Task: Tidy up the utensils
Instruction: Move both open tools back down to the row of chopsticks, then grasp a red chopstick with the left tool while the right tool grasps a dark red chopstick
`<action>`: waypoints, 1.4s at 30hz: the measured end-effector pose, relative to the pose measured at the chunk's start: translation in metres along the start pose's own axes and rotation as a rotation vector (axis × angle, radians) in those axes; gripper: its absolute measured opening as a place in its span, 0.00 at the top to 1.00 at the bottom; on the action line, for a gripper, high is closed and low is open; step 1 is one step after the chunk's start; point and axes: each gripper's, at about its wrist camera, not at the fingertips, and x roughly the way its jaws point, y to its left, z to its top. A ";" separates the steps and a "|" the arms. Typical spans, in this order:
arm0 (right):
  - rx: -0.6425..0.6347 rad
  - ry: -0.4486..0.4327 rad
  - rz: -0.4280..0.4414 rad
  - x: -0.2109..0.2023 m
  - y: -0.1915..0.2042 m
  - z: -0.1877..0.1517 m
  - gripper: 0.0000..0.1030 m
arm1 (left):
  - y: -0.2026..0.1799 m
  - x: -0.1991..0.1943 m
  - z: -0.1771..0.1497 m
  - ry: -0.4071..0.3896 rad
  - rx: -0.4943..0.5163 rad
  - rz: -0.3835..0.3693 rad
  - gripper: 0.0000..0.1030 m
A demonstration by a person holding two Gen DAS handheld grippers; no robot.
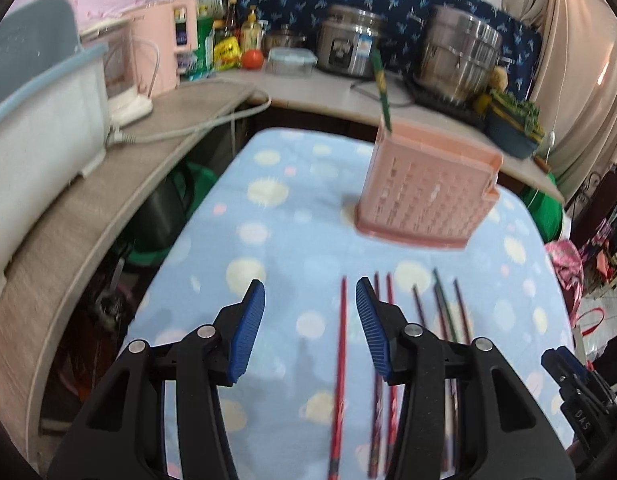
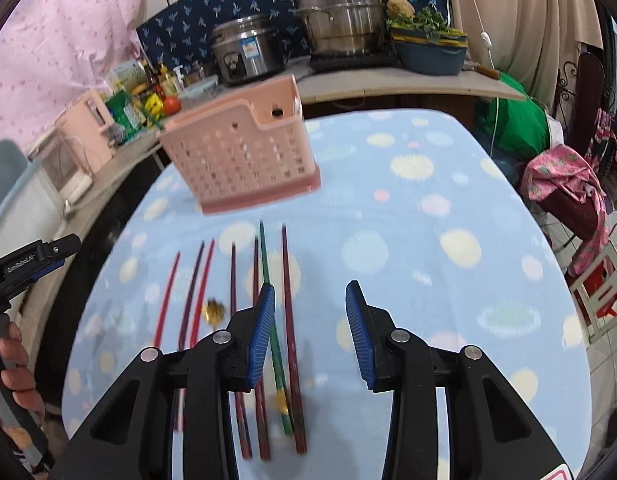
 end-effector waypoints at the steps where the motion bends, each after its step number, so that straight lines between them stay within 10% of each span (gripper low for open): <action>1: -0.002 0.013 -0.006 0.000 -0.001 -0.009 0.65 | 0.001 0.002 -0.009 0.015 0.009 0.003 0.56; 17: -0.054 0.135 -0.010 0.009 0.004 -0.087 0.66 | -0.002 0.016 -0.102 0.175 0.089 0.019 0.56; 42: -0.072 0.158 -0.032 0.019 0.005 -0.098 0.88 | -0.009 0.023 -0.132 0.237 0.112 -0.002 0.56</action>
